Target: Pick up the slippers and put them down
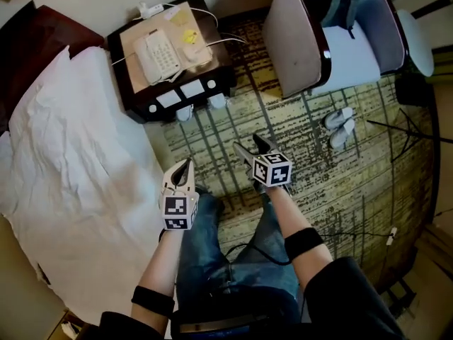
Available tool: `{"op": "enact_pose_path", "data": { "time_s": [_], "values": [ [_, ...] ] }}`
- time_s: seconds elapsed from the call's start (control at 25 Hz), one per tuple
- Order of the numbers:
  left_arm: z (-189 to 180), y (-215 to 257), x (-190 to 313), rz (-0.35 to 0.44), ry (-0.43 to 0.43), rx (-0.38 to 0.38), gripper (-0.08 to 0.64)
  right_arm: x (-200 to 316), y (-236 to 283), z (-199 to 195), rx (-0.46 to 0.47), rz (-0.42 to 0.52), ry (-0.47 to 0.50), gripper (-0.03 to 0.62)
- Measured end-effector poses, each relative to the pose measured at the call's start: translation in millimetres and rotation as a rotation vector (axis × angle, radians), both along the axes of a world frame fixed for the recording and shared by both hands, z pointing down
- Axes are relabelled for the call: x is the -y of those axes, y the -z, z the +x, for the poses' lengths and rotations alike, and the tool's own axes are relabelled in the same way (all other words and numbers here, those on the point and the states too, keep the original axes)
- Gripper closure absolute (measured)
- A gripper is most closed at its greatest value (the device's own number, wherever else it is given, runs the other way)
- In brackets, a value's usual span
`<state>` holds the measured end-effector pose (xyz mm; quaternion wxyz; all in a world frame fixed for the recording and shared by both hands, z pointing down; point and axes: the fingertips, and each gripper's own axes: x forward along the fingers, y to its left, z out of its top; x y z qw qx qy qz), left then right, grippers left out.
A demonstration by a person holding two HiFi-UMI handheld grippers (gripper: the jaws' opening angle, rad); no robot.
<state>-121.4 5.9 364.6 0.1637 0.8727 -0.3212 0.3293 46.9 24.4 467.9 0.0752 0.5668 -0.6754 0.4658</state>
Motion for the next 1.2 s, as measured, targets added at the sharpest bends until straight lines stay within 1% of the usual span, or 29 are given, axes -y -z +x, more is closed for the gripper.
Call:
{"op": "enact_pose_path", "data": {
  "time_s": [0.08, 0.2, 0.24, 0.28, 0.36, 0.52, 0.6, 0.68, 0.72, 0.76, 0.92, 1.04, 1.2],
  "values": [
    [9.7, -35.6, 2.4, 0.008, -0.024, 0.016, 0.56, 16.2, -34.6, 9.1, 0.067, -0.006, -0.071, 0.213],
    [27.6, -90.7, 4.5, 0.019, -0.051, 0.04, 0.56, 39.1, -89.2, 22.9, 0.149, -0.018, -0.136, 0.212],
    [34.0, -108.7, 5.8, 0.022, -0.049, 0.045, 0.56, 46.2, -108.4, 26.6, 0.165, -0.023, -0.137, 0.212],
    [40.2, -126.3, 7.5, 0.024, -0.044, 0.049, 0.56, 52.6, -128.5, 29.7, 0.175, -0.03, -0.133, 0.194],
    [53.0, -160.7, 12.3, 0.03, -0.037, 0.053, 0.56, 64.3, -169.3, 33.9, 0.198, -0.045, -0.123, 0.192],
    [80.1, -230.3, 22.5, 0.062, -0.059, 0.065, 0.56, 83.4, -247.5, 32.3, 0.283, -0.074, -0.123, 0.19],
    [91.6, -268.6, 27.7, 0.082, -0.068, 0.077, 0.56, 89.3, -286.7, 27.4, 0.299, -0.088, -0.096, 0.19],
    [97.3, -310.2, 30.9, 0.085, -0.052, 0.087, 0.56, 94.2, -322.6, 22.7, 0.306, -0.095, -0.068, 0.19],
    [98.8, -329.6, 32.7, 0.086, -0.043, 0.09, 0.56, 97.2, -338.9, 22.1, 0.316, -0.094, -0.07, 0.19],
    [100.3, -347.1, 35.2, 0.09, -0.04, 0.092, 0.56, 101.1, -354.0, 23.0, 0.334, -0.088, -0.087, 0.19],
    [102.0, -404.0, 46.3, 0.103, -0.044, 0.096, 0.56, 123.6, -401.9, 26.2, 0.46, -0.047, -0.185, 0.189],
    [100.7, -435.8, 59.7, 0.117, -0.037, 0.1, 0.56, 140.5, -433.8, 24.8, 0.5, -0.039, -0.217, 0.189],
    [100.4, -472.2, 76.1, 0.135, -0.049, 0.106, 0.56, 153.1, -475.4, 21.0, 0.558, -0.042, -0.315, 0.19]
  ]
}}
